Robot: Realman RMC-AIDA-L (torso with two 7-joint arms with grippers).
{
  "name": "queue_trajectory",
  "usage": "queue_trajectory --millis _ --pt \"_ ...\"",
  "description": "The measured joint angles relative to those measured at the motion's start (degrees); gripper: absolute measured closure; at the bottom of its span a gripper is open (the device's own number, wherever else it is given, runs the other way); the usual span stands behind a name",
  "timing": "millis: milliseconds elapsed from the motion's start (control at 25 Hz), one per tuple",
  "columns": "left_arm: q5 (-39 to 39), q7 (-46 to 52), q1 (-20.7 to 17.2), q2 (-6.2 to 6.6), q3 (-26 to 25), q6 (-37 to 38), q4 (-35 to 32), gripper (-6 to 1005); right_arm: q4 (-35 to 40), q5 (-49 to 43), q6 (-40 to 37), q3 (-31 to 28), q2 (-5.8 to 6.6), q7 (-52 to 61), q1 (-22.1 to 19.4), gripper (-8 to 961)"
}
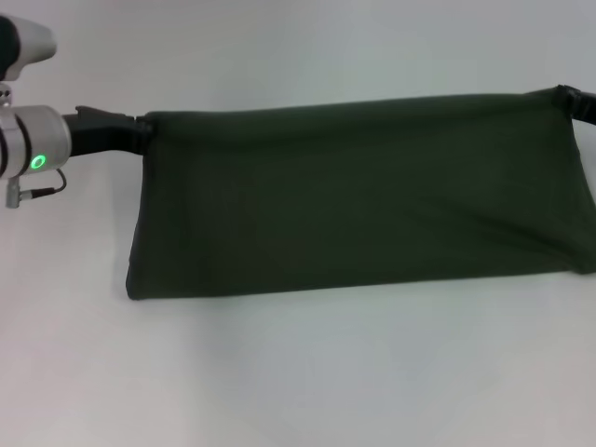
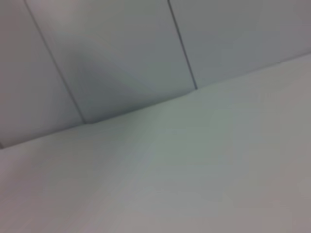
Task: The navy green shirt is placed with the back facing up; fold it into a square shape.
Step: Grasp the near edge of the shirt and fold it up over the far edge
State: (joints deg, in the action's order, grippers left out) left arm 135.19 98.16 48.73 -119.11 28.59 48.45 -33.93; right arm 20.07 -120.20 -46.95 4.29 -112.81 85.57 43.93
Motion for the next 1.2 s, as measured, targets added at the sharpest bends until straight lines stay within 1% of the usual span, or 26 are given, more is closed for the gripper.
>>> queue_trajectory --millis 40,120,160,360,560,960,1120,1200 --pt "-0.03 -0.89 0.67 -0.42 0.05 -2.68 0.55 982 -0.42 1.27 1.13 0.02 -0.2 -1.03 0.42 933" --pt "-0.03 -1.83 1.23 -0.76 0.06 -4.83 1.12 982 -1.42 4.1 3.82 0.13 -0.53 -3.26 1.1 933" --pt "-0.04 -2.4 1.6 -0.92 0.07 -6.15 1.62 982 -1.42 4.1 3.82 0.13 -0.53 -3.26 1.1 933" --pt "-0.04 -4.39 2.36 -1.23 0.17 -9.61 3.89 982 -3.02 6.18 6.2 0.28 -0.77 -5.21 1.46 933" --pt "-0.03 -4.63 2.43 -1.52 0.86 -11.18 4.32 982 -3.12 6.27 7.62 0.28 -1.29 -5.57 1.58 933" --pt "-0.41 -4.65 2.77 -1.8 0.96 -12.28 4.39 981 -3.92 7.87 8.61 0.38 -1.57 -8.09 1.94 934" --pt "-0.54 -4.65 2.82 -2.59 2.04 -13.42 3.83 982 -3.93 7.92 8.72 0.85 -1.78 -9.02 1.94 933" --pt "-0.57 -4.62 2.83 -3.12 2.68 -15.06 3.67 943 -3.85 7.92 8.74 0.9 -1.81 -9.68 1.95 933"
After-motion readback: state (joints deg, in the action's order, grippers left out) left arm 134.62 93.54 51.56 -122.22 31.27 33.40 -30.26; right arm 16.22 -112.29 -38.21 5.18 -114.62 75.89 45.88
